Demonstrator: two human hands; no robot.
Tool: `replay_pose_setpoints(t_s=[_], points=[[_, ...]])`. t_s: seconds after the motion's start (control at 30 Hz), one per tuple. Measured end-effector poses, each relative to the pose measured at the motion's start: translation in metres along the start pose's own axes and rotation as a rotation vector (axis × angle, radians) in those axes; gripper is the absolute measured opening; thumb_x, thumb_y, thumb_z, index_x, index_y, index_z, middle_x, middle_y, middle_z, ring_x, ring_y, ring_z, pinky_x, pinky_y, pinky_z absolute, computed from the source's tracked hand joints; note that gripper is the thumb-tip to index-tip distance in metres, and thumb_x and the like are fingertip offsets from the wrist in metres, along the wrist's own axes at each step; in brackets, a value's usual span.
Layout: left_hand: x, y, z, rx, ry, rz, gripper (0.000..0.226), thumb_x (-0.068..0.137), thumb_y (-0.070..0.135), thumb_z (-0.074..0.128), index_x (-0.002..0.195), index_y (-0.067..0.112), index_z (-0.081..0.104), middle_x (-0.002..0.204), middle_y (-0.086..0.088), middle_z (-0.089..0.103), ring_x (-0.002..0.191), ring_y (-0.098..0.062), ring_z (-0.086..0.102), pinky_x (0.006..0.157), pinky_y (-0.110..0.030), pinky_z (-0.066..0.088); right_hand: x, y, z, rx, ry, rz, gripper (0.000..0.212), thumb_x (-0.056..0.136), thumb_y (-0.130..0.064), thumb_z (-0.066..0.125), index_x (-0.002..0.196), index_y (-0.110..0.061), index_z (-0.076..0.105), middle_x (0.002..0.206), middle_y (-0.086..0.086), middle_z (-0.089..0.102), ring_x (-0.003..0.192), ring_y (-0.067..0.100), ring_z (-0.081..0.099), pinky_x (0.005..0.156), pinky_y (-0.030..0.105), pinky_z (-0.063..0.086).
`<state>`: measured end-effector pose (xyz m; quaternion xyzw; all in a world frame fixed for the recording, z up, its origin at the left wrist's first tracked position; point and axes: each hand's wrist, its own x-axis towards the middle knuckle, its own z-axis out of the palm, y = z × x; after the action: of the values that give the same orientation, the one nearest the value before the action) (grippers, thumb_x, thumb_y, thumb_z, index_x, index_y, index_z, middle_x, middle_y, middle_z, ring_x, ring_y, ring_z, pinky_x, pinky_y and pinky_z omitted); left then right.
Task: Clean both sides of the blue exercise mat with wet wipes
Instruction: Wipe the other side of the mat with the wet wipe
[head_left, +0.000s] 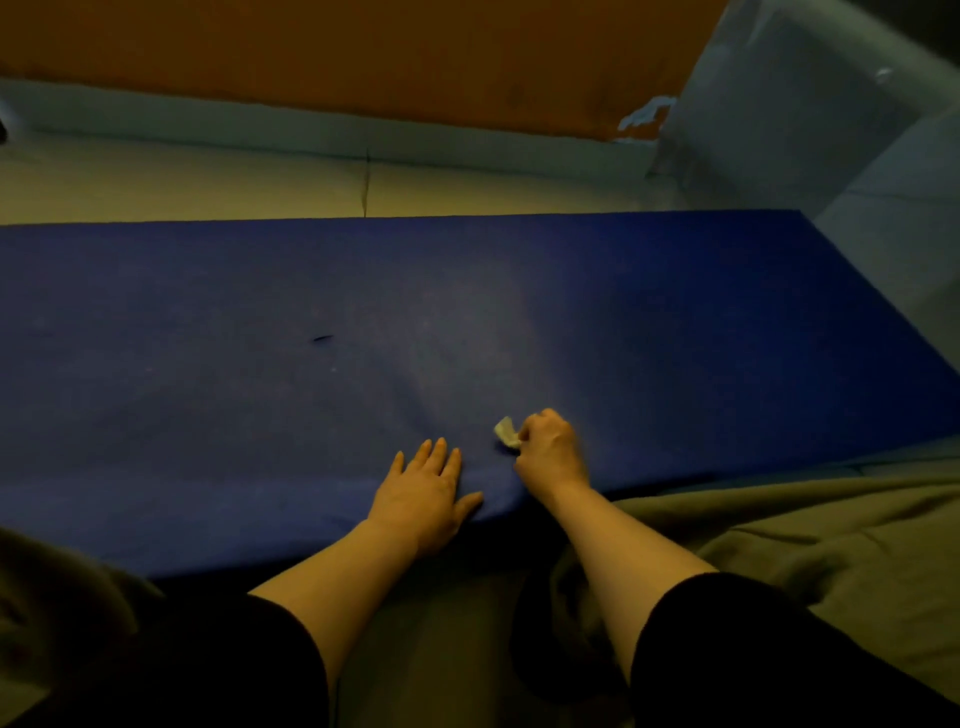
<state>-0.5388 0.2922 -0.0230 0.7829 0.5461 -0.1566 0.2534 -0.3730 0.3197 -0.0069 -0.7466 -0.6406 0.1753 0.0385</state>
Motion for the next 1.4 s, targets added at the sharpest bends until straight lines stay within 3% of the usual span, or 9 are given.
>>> replay_pose_setpoints(t_s=[0.1,0.27,0.4,0.47,0.57,0.83,1.07,1.23,1.4], points=[[-0.003,0.002,0.004,-0.008,0.015,-0.003,0.082,0.096,0.064,0.024,0.155,0.014,-0.001,0.162,-0.008,-0.007,0.149,-0.023,-0.006,0.120,-0.048,0.000,-0.007,0.005,-0.004,-0.019,0.032,0.067,0.019,0.082,-0.004,0.053,0.098,0.000,0.062,0.112,0.017,0.053,0.101,0.037,0.054,0.082,0.037,0.043],[-0.001,0.002,0.004,-0.013,0.018,0.008,0.089,0.092,0.066,0.036,0.155,0.014,0.000,0.162,-0.010,-0.005,0.149,-0.025,-0.005,0.120,-0.050,0.002,-0.037,-0.030,0.013,0.015,-0.106,-0.173,0.019,0.082,-0.006,0.055,0.099,-0.003,0.064,0.109,0.014,0.054,0.098,0.033,0.056,0.081,0.034,0.044],[-0.004,0.007,0.001,0.075,-0.027,0.007,0.113,0.081,0.063,0.061,0.154,0.006,-0.005,0.161,-0.016,-0.008,0.148,-0.033,-0.007,0.116,-0.058,0.002,-0.036,-0.007,-0.003,0.022,0.004,-0.033,0.018,0.082,-0.005,0.054,0.096,0.000,0.065,0.109,0.017,0.056,0.100,0.036,0.055,0.080,0.035,0.041],[-0.009,0.013,-0.003,0.129,-0.043,0.012,0.101,0.090,0.038,0.064,0.152,0.001,-0.006,0.160,-0.020,-0.008,0.147,-0.039,-0.007,0.115,-0.063,0.005,-0.037,0.001,-0.010,0.025,0.053,0.039,0.018,0.082,-0.004,0.054,0.096,0.001,0.064,0.110,0.017,0.055,0.101,0.036,0.055,0.078,0.035,0.041],[-0.013,0.019,-0.017,0.160,0.006,0.008,0.075,0.098,0.014,0.052,0.151,-0.001,0.001,0.159,-0.023,0.001,0.146,-0.042,0.000,0.114,-0.064,0.009,-0.041,-0.017,-0.016,0.058,0.066,-0.024,0.019,0.082,-0.008,0.054,0.095,0.000,0.067,0.109,0.017,0.058,0.100,0.035,0.056,0.079,0.033,0.043],[-0.033,0.024,-0.071,0.173,0.135,-0.006,0.049,0.096,0.010,0.052,0.140,0.000,0.032,0.149,-0.021,0.030,0.140,-0.039,0.026,0.111,-0.062,0.020,-0.033,-0.045,-0.064,0.237,0.112,-0.074,0.021,0.082,-0.022,0.063,0.082,-0.004,0.074,0.089,0.017,0.071,0.089,0.033,0.064,0.074,0.034,0.049],[-0.055,-0.021,-0.088,0.200,0.124,-0.031,0.042,0.092,0.018,0.057,0.130,0.009,0.044,0.129,-0.012,0.049,0.120,-0.031,0.048,0.101,-0.048,0.039,-0.040,-0.085,-0.056,0.377,0.048,-0.161,0.027,0.084,-0.030,0.063,0.082,-0.006,0.074,0.087,0.016,0.071,0.087,0.030,0.064,0.074,0.034,0.049],[-0.057,-0.059,-0.041,0.112,0.009,-0.085,0.074,0.083,0.031,0.069,0.146,0.017,0.031,0.143,-0.004,0.036,0.137,-0.026,0.032,0.112,-0.050,0.026,-0.055,-0.103,0.004,0.226,-0.100,-0.255,0.020,0.085,-0.017,0.055,0.097,-0.004,0.066,0.106,0.016,0.062,0.098,0.034,0.057,0.078,0.034,0.043],[-0.046,-0.060,-0.032,0.013,0.072,-0.057,0.098,0.067,0.066,0.073,0.144,0.018,0.036,0.148,-0.002,0.032,0.140,-0.023,0.028,0.115,-0.052,0.017,-0.065,-0.079,0.021,0.242,-0.063,-0.256,0.021,0.081,-0.019,0.051,0.086,-0.002,0.063,0.098,0.018,0.058,0.090,0.038,0.055,0.074,0.039,0.041]])
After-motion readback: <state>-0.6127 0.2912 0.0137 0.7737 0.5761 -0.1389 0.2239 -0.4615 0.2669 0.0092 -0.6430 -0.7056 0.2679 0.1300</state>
